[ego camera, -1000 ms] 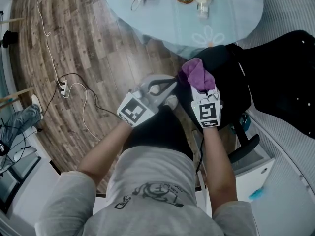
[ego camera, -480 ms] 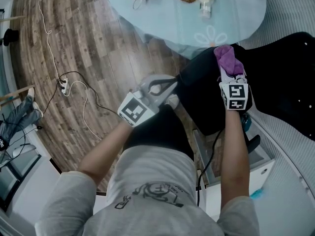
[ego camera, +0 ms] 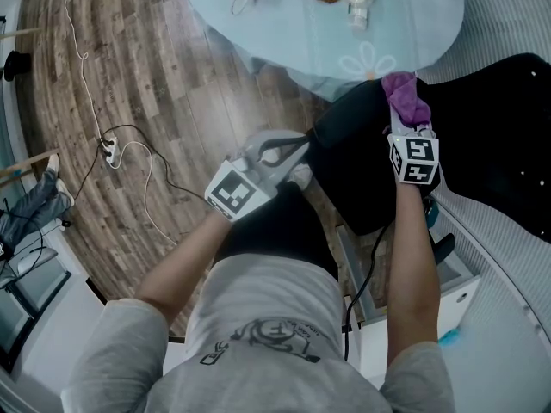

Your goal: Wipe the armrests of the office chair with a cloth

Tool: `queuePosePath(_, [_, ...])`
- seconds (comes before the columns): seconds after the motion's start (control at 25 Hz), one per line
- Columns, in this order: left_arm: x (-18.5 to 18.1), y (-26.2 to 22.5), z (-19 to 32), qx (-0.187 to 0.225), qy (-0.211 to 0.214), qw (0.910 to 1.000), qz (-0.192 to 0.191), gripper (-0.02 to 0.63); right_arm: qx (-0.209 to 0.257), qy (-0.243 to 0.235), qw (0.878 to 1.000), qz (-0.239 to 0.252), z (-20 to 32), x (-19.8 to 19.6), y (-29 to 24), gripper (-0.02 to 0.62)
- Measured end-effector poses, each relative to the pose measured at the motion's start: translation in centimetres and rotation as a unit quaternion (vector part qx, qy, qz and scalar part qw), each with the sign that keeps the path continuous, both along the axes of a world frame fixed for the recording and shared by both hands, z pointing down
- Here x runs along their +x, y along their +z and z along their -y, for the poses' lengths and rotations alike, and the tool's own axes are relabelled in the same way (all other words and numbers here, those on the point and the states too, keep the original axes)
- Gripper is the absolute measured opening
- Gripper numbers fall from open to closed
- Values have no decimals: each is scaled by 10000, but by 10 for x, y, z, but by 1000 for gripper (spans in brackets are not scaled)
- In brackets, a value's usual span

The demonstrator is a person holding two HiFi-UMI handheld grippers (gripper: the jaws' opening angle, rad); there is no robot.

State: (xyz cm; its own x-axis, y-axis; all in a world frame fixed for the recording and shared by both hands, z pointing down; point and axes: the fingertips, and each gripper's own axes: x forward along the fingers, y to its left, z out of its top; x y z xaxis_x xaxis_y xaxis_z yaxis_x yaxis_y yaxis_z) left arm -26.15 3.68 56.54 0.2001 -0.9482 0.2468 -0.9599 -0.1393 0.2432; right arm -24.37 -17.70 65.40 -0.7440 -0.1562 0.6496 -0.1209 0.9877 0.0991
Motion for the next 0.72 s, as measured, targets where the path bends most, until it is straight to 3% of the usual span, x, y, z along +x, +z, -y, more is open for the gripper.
queuePosePath(0.28, [2,-1,1,19,38,10000,0,2,111,-805,9967,-70,-70,-7,-4,28])
queuePosePath(0.72, [0,-2,1,25,40,10000,3,2,-94,-1796,9836,127,-189,0,-14,28])
